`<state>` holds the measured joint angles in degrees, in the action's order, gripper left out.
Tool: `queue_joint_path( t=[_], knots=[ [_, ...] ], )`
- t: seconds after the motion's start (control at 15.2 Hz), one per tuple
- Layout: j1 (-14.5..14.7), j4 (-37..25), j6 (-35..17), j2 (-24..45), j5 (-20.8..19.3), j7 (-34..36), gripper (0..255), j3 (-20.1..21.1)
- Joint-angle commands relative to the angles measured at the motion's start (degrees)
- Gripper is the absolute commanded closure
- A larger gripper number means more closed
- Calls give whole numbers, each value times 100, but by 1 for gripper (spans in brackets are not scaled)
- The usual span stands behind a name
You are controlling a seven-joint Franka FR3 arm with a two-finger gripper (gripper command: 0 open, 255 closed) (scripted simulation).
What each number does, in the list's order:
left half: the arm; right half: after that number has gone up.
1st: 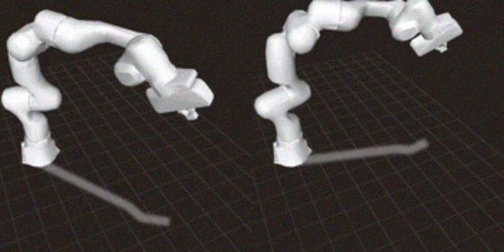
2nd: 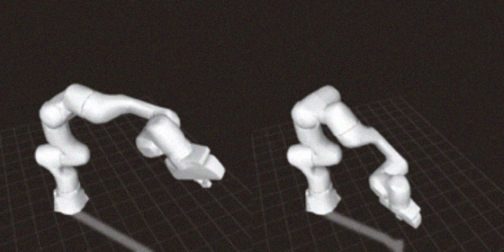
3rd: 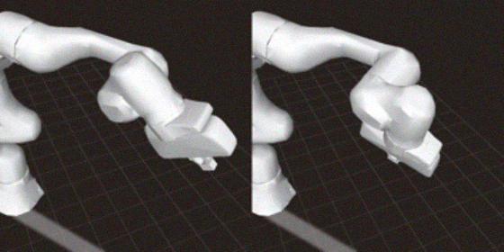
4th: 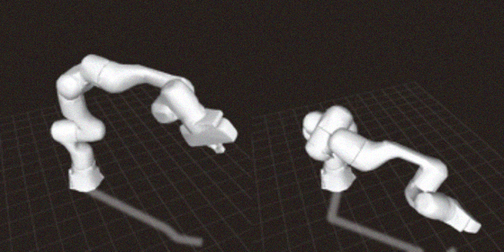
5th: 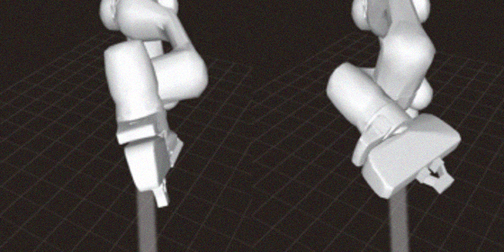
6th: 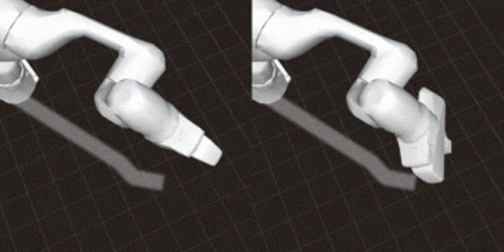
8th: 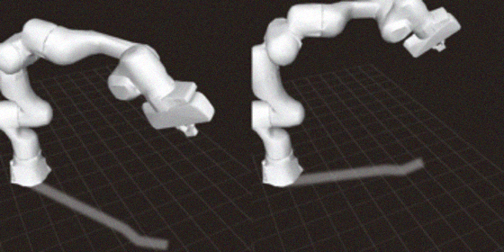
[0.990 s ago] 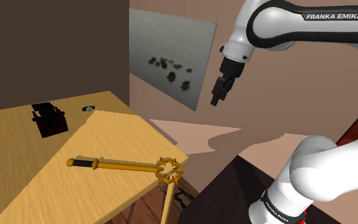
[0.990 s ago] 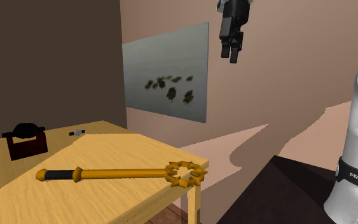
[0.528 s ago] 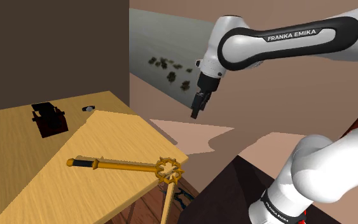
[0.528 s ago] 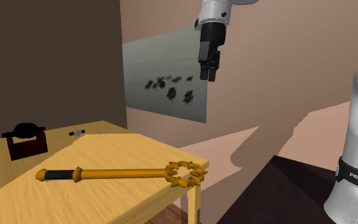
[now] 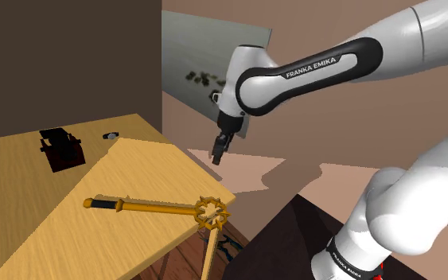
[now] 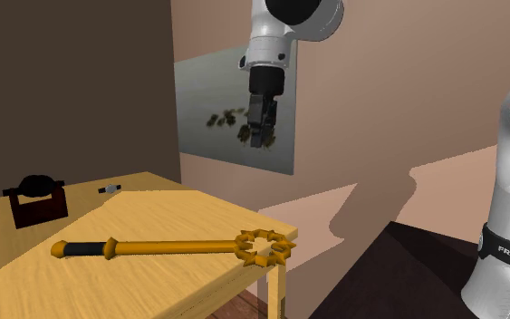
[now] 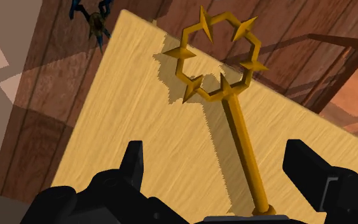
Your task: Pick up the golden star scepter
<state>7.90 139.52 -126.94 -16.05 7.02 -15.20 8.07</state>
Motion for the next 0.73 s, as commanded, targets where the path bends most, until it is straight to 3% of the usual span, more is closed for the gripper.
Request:
queue_joint_path(
  t=[0.0, 0.66],
  knots=[
    [77, -131, -336, 451, -49, -29, 0, 115],
    [458, -1064, -1442, 2497, -737, 68, 0, 516]
  ],
)
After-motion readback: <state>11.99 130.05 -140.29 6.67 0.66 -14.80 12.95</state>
